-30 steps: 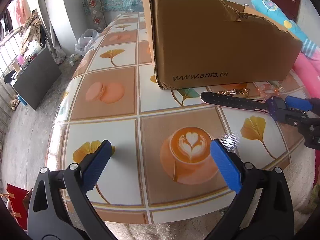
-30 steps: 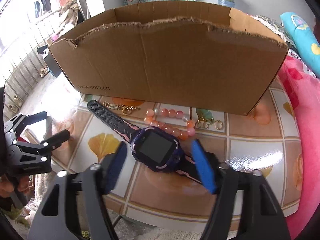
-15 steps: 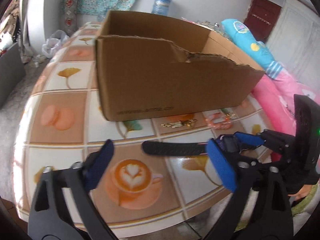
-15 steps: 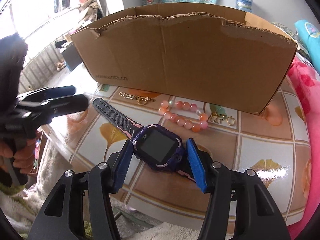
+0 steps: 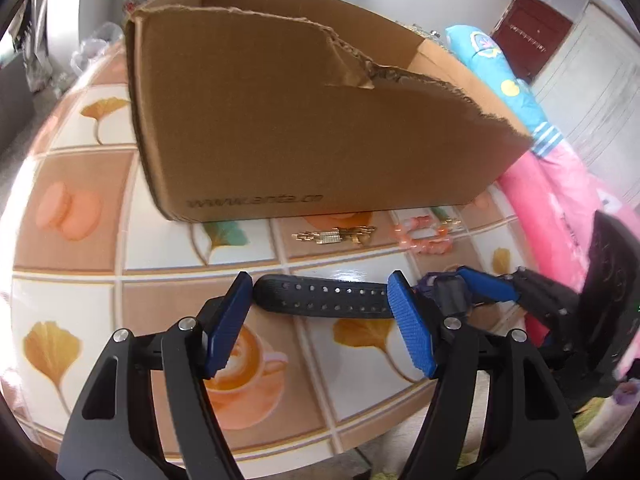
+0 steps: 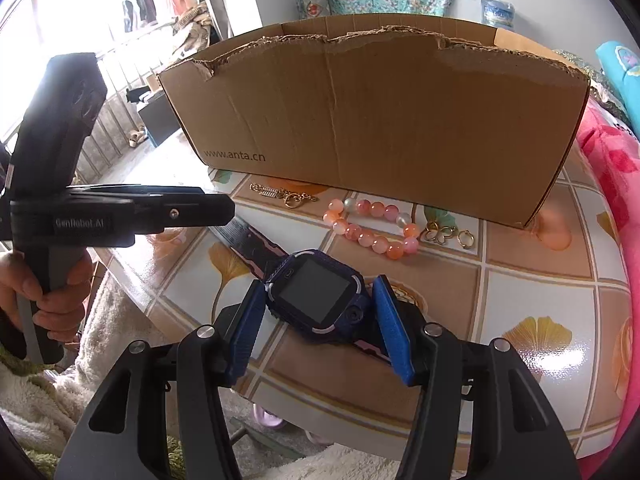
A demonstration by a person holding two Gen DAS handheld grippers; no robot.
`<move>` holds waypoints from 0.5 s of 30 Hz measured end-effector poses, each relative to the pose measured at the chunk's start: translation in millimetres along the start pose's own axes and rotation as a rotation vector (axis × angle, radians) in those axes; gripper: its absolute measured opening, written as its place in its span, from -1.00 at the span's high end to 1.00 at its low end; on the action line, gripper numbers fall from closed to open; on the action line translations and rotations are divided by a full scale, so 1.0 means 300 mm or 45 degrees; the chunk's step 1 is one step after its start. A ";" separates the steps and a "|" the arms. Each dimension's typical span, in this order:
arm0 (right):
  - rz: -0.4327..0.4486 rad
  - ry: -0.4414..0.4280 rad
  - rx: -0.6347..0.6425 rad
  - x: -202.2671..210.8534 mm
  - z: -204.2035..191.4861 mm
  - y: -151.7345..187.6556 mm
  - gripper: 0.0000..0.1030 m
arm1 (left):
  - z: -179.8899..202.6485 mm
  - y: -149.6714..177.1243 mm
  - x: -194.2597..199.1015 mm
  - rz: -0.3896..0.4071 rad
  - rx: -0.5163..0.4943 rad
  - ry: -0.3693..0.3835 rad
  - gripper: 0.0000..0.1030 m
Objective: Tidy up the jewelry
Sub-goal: 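Grasp the watch face with the right tool while the left tool grasps the strap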
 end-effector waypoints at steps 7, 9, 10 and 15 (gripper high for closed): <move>0.016 -0.013 -0.001 0.006 0.001 0.007 -0.05 | 0.040 0.009 -0.020 -0.005 -0.015 0.028 -0.08; 0.017 -0.014 -0.001 0.011 0.003 0.009 -0.05 | 0.041 0.010 -0.019 -0.012 -0.001 0.047 0.17; 0.018 -0.014 -0.001 0.011 0.004 0.010 -0.05 | 0.042 0.012 -0.020 -0.014 0.007 0.058 0.23; 0.022 -0.027 -0.029 0.017 0.012 0.011 -0.05 | 0.087 0.029 -0.010 0.001 -0.097 -0.018 0.49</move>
Point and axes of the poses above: each gripper's, at about its wrist camera, not at the fingertips, and x roughly against the way its jaws point, z to its right, y to its underside, the point moved 3 cm from there along -x, roughly the way its jaws point
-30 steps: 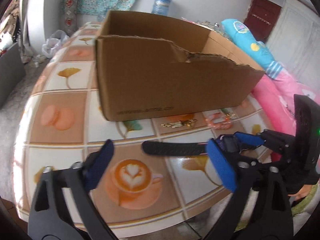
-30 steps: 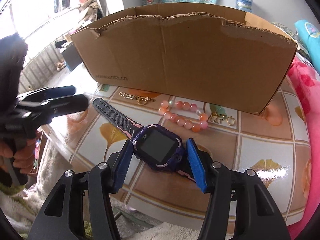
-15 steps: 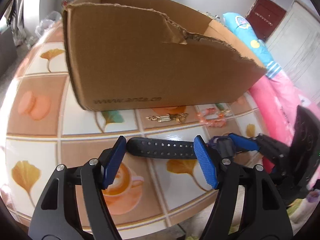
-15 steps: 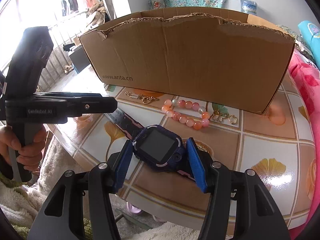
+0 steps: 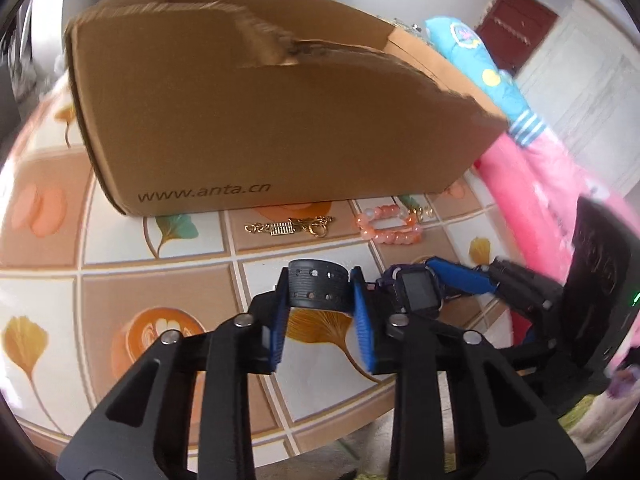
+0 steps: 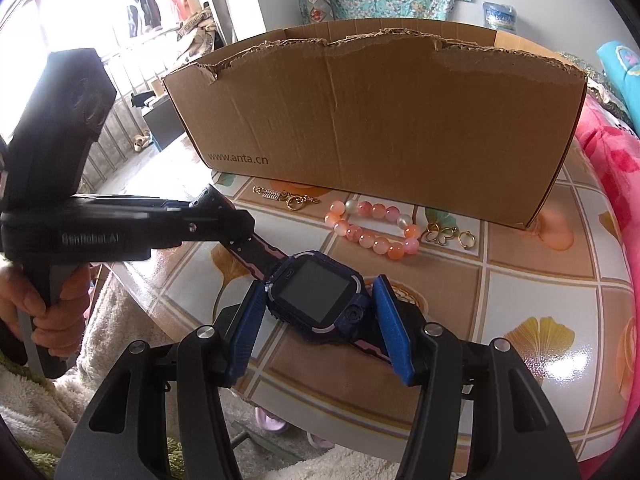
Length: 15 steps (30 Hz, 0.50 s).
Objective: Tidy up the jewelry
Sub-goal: 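Grasp the watch face with the right tool while the left tool grasps the strap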
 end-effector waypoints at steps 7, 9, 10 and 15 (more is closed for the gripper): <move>0.077 0.024 -0.207 0.139 0.088 0.015 -0.06 | 0.037 0.031 -0.007 -0.011 -0.104 -0.116 0.56; 0.084 0.065 -0.276 0.176 0.129 0.034 -0.06 | 0.035 0.036 -0.002 -0.004 -0.113 -0.120 0.56; 0.081 0.083 -0.307 0.185 0.148 0.043 -0.06 | 0.034 0.037 -0.001 -0.002 -0.115 -0.119 0.56; 0.003 0.105 -0.500 0.150 0.238 0.081 0.02 | 0.032 0.038 0.001 0.008 -0.120 -0.117 0.56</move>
Point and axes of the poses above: each gripper's, at about its wrist camera, not at the fingertips, and x roughly against the way its jaws point, z to its right, y to its underside, the point moved 3 cm from there along -x, roughly the way its jaws point
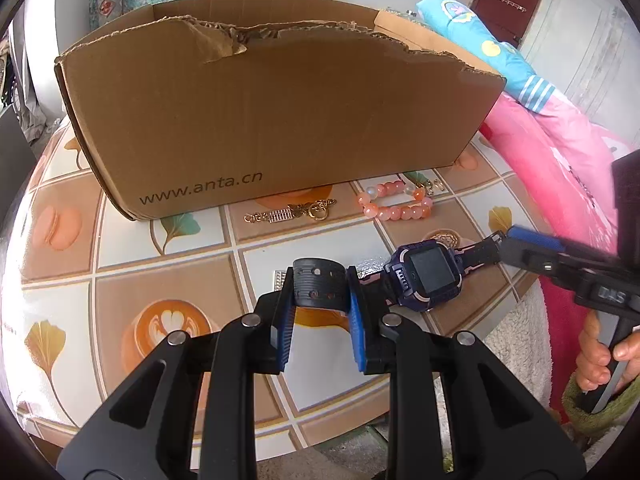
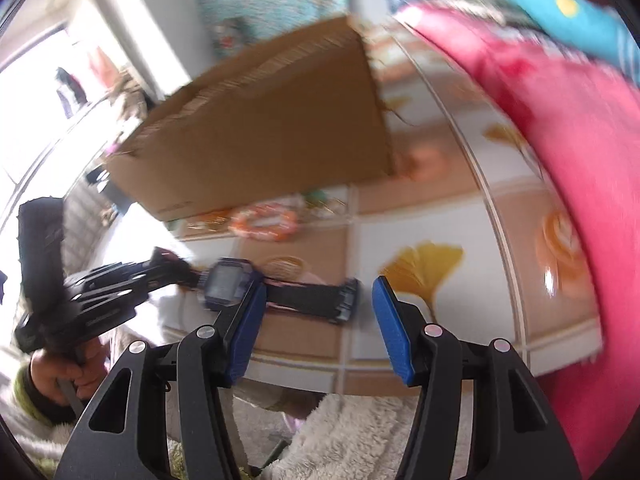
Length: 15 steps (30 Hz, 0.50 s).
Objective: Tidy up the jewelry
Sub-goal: 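Grasp the watch face with the right tool while the left tool grasps the strap, then carry the watch into the box with both tools and open them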
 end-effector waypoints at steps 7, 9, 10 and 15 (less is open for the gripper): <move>-0.017 -0.128 -0.139 -0.025 0.017 -0.009 0.29 | 0.014 0.005 -0.007 0.008 -0.017 -0.023 0.56; -0.006 -0.161 -0.198 -0.024 0.035 -0.007 0.41 | 0.015 0.005 -0.008 0.010 -0.012 -0.022 0.56; 0.000 -0.175 -0.223 -0.024 0.044 -0.007 0.44 | 0.017 0.005 -0.009 0.012 -0.012 -0.022 0.56; 0.062 -0.147 -0.215 0.004 0.040 -0.030 0.88 | 0.010 0.003 -0.001 0.023 -0.002 0.001 0.57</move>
Point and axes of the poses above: each gripper's, at about its wrist camera, not at the fingertips, and x roughly against the way its jaws point, z to its right, y to its underside, the point moved 3 cm from there along -x, roughly the way its jaws point
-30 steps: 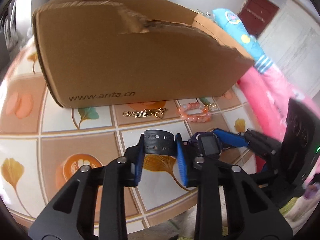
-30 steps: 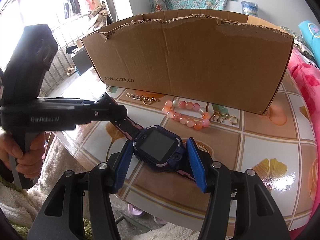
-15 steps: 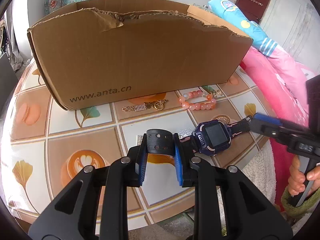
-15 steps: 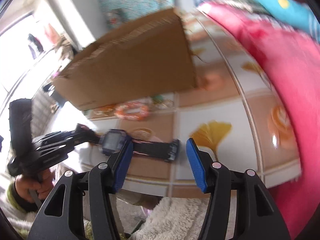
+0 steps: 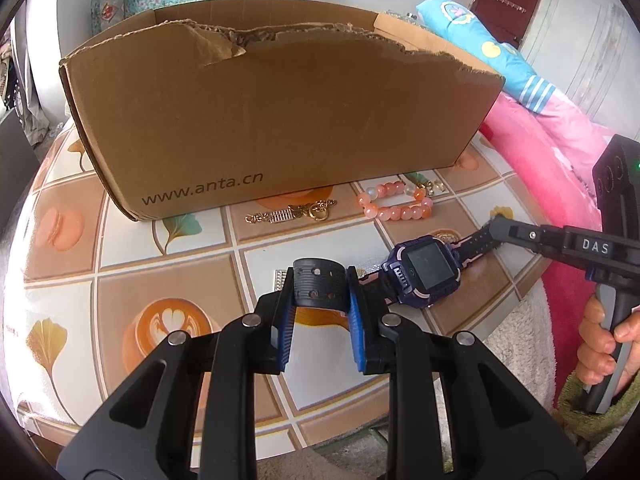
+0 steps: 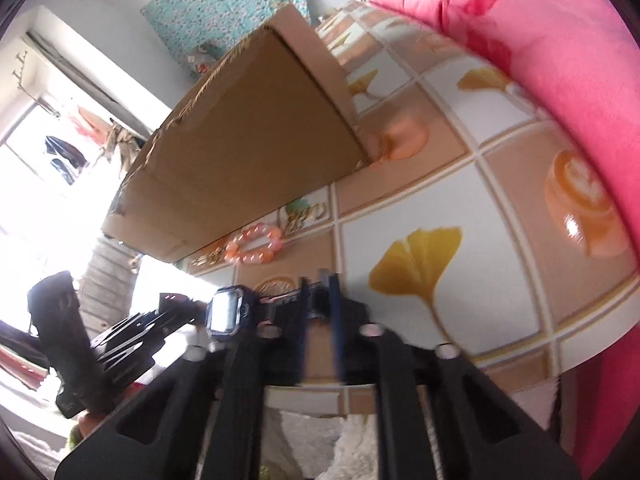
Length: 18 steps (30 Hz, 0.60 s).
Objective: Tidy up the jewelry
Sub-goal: 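Carry the watch into the box with both tools and open them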
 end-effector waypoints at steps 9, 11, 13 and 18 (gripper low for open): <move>0.156 -0.020 0.245 0.110 -0.217 -0.084 0.90 | -0.014 -0.069 0.112 0.091 -0.003 0.046 0.60; 0.188 -0.036 0.272 0.143 -0.246 -0.104 0.90 | -0.037 -0.091 0.147 0.104 0.040 0.085 0.60; 0.210 -0.061 0.293 0.177 -0.276 -0.125 0.90 | -0.048 -0.109 0.182 0.120 0.062 0.118 0.60; 0.267 -0.127 0.373 0.243 -0.354 -0.194 0.90 | -0.054 -0.177 0.303 0.198 0.069 0.157 0.60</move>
Point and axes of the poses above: each gripper's, at about its wrist camera, not at the fingertips, and x roughly against the way its jaws point, z to its right, y to its underside, the point moved 3 cm from there along -x, roughly the way its jaws point
